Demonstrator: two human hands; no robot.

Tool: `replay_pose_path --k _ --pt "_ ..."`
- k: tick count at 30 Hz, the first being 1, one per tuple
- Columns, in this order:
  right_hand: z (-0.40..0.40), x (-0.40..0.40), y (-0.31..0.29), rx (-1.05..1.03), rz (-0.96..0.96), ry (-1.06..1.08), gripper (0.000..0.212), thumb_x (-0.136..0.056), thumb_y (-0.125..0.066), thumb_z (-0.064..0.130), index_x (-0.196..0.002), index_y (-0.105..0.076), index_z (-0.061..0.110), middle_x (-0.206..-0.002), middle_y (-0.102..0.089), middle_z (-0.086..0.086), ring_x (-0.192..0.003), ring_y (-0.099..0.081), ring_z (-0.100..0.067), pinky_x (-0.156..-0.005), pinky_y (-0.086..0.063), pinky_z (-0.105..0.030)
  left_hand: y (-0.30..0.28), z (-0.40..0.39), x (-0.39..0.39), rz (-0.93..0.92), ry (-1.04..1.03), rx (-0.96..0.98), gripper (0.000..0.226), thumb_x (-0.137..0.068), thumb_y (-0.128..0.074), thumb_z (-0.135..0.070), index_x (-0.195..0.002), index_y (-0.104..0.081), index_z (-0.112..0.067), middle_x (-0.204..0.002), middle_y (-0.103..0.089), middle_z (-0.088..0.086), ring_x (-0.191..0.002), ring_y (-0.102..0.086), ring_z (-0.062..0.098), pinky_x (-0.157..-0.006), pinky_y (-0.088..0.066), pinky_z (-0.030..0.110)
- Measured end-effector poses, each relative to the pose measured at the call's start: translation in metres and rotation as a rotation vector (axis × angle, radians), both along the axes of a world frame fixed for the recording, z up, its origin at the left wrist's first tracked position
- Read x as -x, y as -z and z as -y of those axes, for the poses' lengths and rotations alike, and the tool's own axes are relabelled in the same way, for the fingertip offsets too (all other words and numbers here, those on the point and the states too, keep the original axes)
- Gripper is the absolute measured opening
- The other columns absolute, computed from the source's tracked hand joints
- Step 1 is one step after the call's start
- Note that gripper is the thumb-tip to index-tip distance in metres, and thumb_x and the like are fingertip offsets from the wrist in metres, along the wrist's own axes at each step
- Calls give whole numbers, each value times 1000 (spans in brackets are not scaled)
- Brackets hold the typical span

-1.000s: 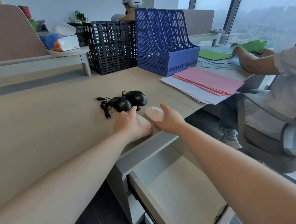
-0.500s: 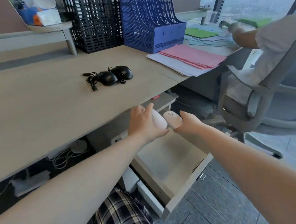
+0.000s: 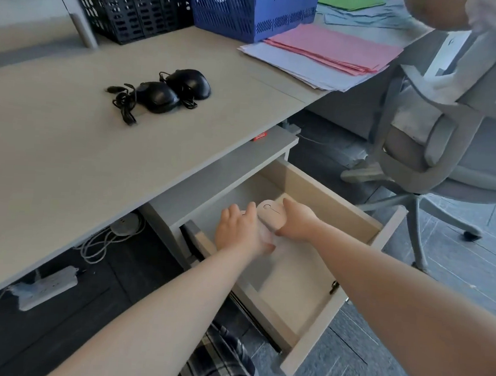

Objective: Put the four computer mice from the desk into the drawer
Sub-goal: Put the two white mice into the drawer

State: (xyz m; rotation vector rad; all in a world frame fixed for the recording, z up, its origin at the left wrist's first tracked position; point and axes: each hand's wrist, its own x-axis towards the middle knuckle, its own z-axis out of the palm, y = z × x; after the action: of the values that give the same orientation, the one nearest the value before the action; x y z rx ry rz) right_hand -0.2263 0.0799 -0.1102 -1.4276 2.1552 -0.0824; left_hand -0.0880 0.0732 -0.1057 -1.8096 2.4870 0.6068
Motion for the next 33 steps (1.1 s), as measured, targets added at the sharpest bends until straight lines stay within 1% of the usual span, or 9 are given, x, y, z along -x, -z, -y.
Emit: replay_pose_path --k 3,6,13,19,22,25,28,32,33 --pt "8 -2 15 -31 -46 -42 63 -82 -70 27 -132 -41 3 -129 -56 -15 -116 -56 -31 -76 -41 -31 14 6 0 53 6 -16 89 -62 -72 -53 -135 -32 -23 -127 -45 10 -120 -38 29 -95 -38 34" --pt "12 -3 25 -20 -40 -39 64 -82 -70 22 -134 -39 2 -131 -53 -17 -119 -54 -33 -81 -43 -31 22 14 2 58 11 -30 86 -64 -71 -49 -136 -31 -22 -129 -46 13 -122 -39 31 -96 -38 36" --pt "18 -6 27 28 12 -40 66 -73 -74 24 -129 -43 5 -123 -57 -15 -116 -56 -33 -76 -40 -29 34 25 6 38 -3 -87 110 -64 -77 -52 -148 -12 -26 -140 -38 12 -131 -33 31 -99 -39 38" --pt "14 -4 23 14 6 -61 59 -76 -72 24 -126 -45 5 -124 -57 -16 -118 -55 -31 -85 -45 -31 33 23 8 55 0 -87 120 -60 -78 -60 -150 -7 -26 -146 -33 11 -132 -36 33 -103 -36 41" --pt "10 -2 10 4 -3 -75 69 -82 -69 25 -140 -37 5 -136 -52 -15 -127 -48 -29 -97 -43 -33 25 22 5 62 15 -62 118 -61 -77 -62 -150 -9 -26 -148 -31 11 -135 -33 32 -105 -35 43" --pt "10 -1 -8 -1 -7 -64 77 -83 -69 23 -148 -30 10 -145 -46 -12 -132 -46 -28 -104 -43 -36 7 21 2 28 49 -26 110 -67 -75 -57 -150 -12 -24 -149 -30 11 -136 -32 31 -104 -36 41" --pt "8 -4 -27 21 -16 -55 67 -83 -68 23 -142 -38 11 -140 -51 -9 -128 -49 -28 -104 -45 -40 -16 20 0 -14 65 5 99 -72 -72 -56 -148 -19 -21 -145 -34 10 -134 -34 30 -101 -38 40" --pt "3 -12 -54 119 -22 -79 52 -89 -58 26 -138 -47 13 -139 -54 -7 -129 -50 -27 -105 -45 -38 -50 13 -3 -48 100 70 55 -86 -62 -41 -131 -42 -17 -134 -46 10 -128 -43 30 -94 -43 40" --pt "2 -15 -62 166 -30 -82 41 -90 -54 24 -130 -55 15 -131 -59 -6 -124 -53 -28 -99 -47 -36 -61 9 -4 -72 105 113 42 -88 -58 -37 -123 -46 -16 -128 -51 9 -122 -48 31 -89 -45 40"
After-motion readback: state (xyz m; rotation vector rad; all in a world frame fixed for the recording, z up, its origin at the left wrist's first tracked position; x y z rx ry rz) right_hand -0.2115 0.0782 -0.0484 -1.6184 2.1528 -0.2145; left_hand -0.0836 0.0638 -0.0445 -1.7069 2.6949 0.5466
